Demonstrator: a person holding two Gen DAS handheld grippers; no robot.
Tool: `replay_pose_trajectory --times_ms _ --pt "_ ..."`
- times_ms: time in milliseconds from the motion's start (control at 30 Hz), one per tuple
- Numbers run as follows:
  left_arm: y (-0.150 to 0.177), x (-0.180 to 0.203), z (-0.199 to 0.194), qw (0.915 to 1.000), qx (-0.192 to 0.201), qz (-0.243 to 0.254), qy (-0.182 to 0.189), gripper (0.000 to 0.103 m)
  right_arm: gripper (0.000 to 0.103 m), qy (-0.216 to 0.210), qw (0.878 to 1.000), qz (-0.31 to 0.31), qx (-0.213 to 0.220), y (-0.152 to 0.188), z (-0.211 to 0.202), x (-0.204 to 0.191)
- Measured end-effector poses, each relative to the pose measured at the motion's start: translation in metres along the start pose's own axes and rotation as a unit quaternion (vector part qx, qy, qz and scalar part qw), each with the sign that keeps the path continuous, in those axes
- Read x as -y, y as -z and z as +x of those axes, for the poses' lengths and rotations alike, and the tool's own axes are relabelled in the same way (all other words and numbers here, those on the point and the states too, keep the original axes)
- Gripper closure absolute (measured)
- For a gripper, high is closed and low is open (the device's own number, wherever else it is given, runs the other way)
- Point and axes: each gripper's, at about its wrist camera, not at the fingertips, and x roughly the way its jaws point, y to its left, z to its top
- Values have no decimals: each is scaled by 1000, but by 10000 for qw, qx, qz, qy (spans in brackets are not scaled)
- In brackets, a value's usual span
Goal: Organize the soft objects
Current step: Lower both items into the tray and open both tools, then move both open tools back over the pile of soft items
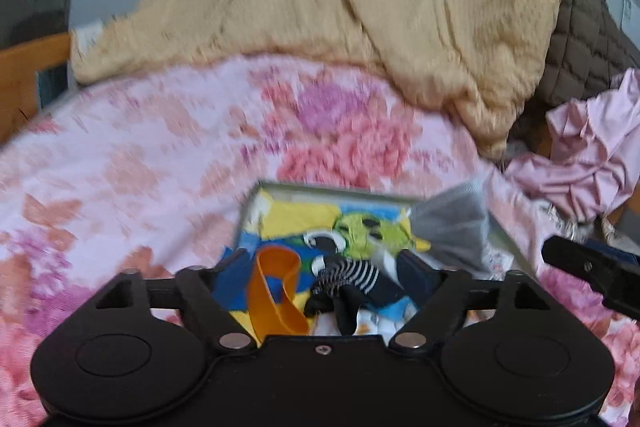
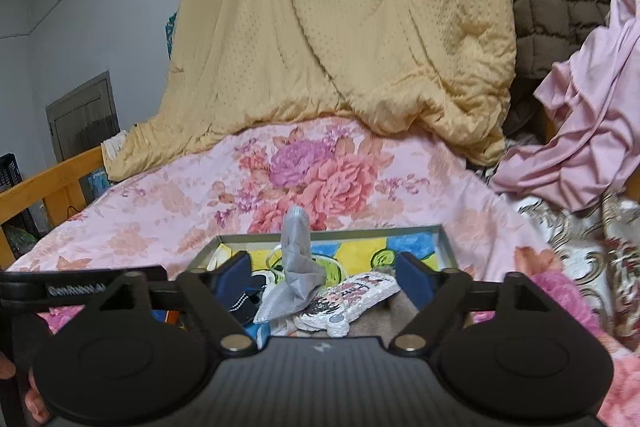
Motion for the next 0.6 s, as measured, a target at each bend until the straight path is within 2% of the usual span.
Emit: replay_pose_trajectory --times_ms 267,500,600 --pt "-6 6 -71 9991 405 98 48 5 4 20 9997 -50 218 -13 -69 -10" --pt "8 0 -135 9981 585 -36 174 2 1 65 9990 -210 389 -20 -129 -31" --pt "14 -1 -163 9968 763 92 220 1 0 107 9984 -292 469 -21 -155 -43"
